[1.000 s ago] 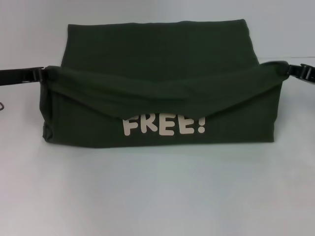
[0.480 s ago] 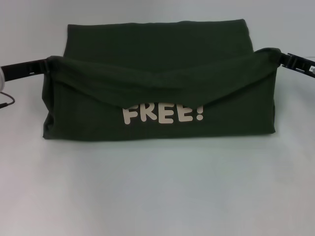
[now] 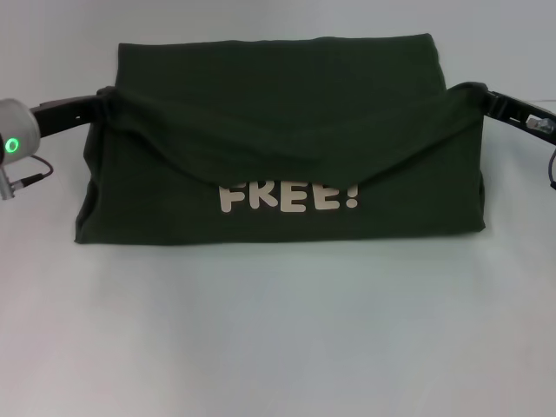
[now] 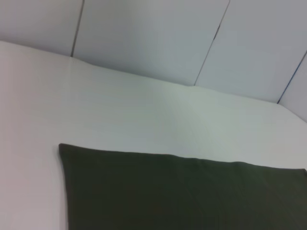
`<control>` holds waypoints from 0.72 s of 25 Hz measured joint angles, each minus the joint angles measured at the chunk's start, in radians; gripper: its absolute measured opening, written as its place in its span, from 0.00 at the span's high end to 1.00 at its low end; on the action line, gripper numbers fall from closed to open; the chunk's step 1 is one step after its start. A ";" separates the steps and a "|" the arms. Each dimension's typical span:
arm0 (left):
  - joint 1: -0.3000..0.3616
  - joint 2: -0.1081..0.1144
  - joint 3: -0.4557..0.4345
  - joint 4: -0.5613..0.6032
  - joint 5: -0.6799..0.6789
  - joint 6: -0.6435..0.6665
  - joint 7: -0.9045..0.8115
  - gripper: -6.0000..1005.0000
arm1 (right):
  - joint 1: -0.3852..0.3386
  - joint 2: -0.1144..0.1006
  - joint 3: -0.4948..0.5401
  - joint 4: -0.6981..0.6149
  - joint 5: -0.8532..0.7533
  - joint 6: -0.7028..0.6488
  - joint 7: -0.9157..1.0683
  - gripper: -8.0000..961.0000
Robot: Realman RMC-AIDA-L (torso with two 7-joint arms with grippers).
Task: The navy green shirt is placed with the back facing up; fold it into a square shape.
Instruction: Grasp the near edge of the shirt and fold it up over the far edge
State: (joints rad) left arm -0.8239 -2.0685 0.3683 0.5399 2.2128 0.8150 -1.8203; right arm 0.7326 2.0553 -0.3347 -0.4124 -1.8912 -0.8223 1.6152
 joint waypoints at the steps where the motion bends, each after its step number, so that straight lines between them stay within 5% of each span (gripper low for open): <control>1: -0.004 -0.003 0.000 -0.004 -0.007 -0.011 0.009 0.97 | 0.002 0.002 0.000 0.004 0.010 0.012 -0.011 0.96; 18: -0.039 -0.027 0.003 -0.056 -0.046 -0.164 0.120 0.97 | 0.025 0.023 -0.003 0.042 0.099 0.121 -0.139 0.96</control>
State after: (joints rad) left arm -0.8630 -2.0952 0.3711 0.4841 2.1665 0.6512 -1.7006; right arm 0.7574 2.0781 -0.3375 -0.3707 -1.7922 -0.7013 1.4766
